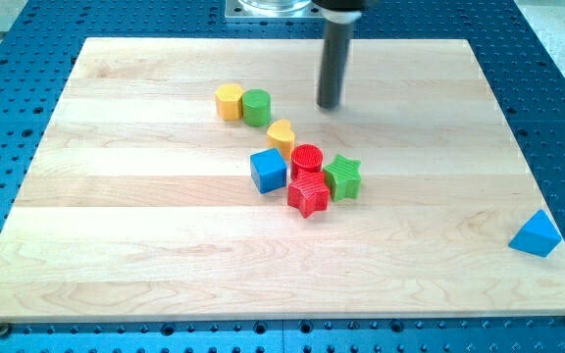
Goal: Move your hand to the left of the hexagon
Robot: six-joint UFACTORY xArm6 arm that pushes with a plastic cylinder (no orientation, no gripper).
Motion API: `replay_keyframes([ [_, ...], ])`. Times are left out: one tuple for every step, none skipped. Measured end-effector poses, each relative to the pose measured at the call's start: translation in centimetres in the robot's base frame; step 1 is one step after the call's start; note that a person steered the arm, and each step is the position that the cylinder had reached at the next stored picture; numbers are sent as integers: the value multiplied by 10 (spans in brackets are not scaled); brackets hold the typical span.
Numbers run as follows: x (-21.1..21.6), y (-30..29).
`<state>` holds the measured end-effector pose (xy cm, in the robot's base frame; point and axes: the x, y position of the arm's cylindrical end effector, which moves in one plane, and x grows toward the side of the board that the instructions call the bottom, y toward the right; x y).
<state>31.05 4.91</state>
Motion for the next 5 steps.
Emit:
replay_keyframes([
  [-55, -43],
  [-68, -83],
  [-61, -143],
  [-46, -195],
  [-34, -214],
])
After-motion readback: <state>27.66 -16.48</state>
